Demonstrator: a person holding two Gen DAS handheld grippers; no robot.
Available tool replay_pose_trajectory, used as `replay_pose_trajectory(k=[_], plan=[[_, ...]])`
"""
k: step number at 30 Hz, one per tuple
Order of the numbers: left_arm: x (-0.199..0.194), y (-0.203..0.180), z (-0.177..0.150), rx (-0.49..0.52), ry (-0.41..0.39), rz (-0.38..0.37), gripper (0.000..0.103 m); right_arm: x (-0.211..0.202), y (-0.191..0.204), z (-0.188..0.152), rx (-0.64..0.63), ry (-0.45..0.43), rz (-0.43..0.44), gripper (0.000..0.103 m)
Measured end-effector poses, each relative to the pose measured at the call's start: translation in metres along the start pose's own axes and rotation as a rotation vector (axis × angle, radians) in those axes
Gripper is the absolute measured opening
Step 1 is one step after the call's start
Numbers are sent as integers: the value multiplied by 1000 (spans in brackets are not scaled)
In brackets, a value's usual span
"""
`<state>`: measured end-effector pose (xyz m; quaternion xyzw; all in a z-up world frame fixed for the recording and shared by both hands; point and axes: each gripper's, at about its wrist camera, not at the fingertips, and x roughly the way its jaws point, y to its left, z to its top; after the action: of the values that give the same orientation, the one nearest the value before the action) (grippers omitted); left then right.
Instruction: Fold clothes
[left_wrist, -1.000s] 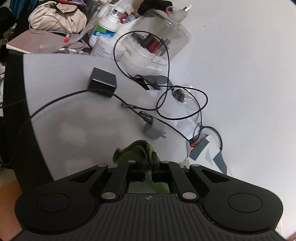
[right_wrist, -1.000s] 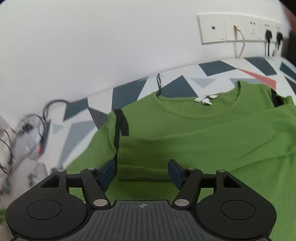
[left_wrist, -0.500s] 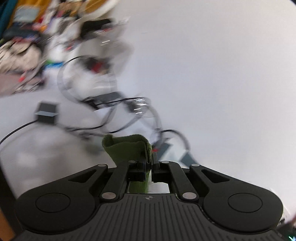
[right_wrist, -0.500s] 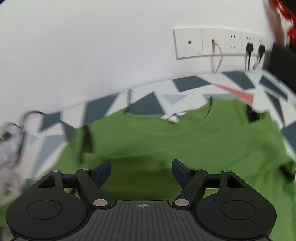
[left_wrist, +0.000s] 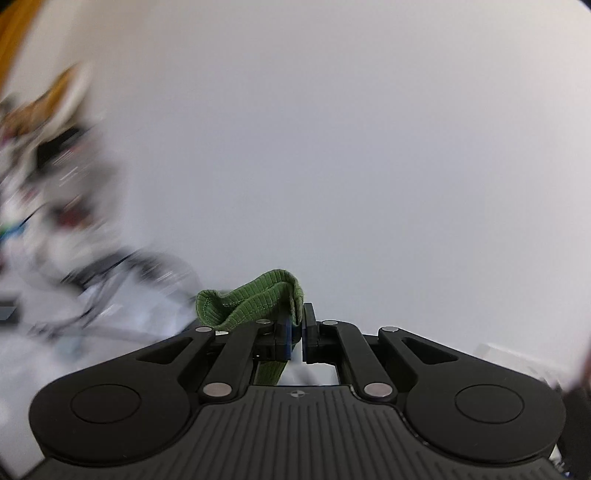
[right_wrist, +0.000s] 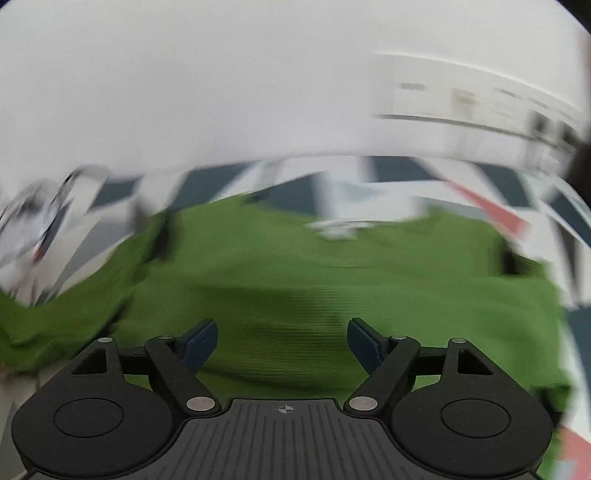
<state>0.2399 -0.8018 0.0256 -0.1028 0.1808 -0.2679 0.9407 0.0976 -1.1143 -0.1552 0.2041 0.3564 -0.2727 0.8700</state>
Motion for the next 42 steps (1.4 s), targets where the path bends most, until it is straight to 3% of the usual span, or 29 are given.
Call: replay_pose_trajectory(k=[4, 8, 12, 16, 17, 18, 20, 23, 25, 28, 30, 34, 37, 38, 39, 40, 41, 42], plan=[[9, -94, -11, 146, -41, -220, 5, -37, -99, 6, 159, -45, -97, 75], [29, -190, -56, 271, -16, -422, 5, -73, -175, -2, 220, -111, -219, 75], [71, -260, -135, 332, 137, -534, 5, -91, -226, -25, 285, -101, -274, 75], [119, -294, -221, 421, 388, -509, 7, -95, -250, -45, 322, -73, -311, 74], [127, -298, -239, 462, 461, -485, 11, -95, -252, -49, 328, -68, -311, 74], [131, -300, -252, 503, 512, -470, 16, -95, -254, -52, 332, -65, -311, 74], [125, -294, -258, 569, 528, -477, 41, -98, -252, -53, 332, -75, -299, 74], [99, -268, -234, 589, 422, -533, 69, -101, -244, -42, 347, -114, -242, 73], [88, -248, -210, 598, 357, -550, 70, -100, -236, -32, 357, -144, -182, 73], [75, -205, -186, 644, 332, -533, 70, -89, -211, -15, 299, -159, -100, 71], [72, -174, -180, 690, 330, -482, 70, -74, -189, -6, 225, -151, -78, 71], [78, -120, -196, 787, 398, -326, 70, -40, -145, 8, 68, -129, -51, 72], [83, -101, -210, 834, 409, -239, 70, -12, -118, 19, -30, -98, -57, 70], [87, -96, -214, 839, 404, -207, 69, -4, -115, 23, -38, -84, -64, 66], [91, -91, -214, 824, 401, -177, 66, 0, -117, 27, -11, -73, -59, 50], [96, -86, -212, 795, 404, -150, 50, 4, -119, 32, 16, -62, -54, 19], [101, -81, -208, 763, 413, -130, 33, 5, -122, 37, 57, -56, -47, 6], [105, -76, -204, 728, 427, -118, 27, 0, -130, 39, 133, -65, -34, 6]])
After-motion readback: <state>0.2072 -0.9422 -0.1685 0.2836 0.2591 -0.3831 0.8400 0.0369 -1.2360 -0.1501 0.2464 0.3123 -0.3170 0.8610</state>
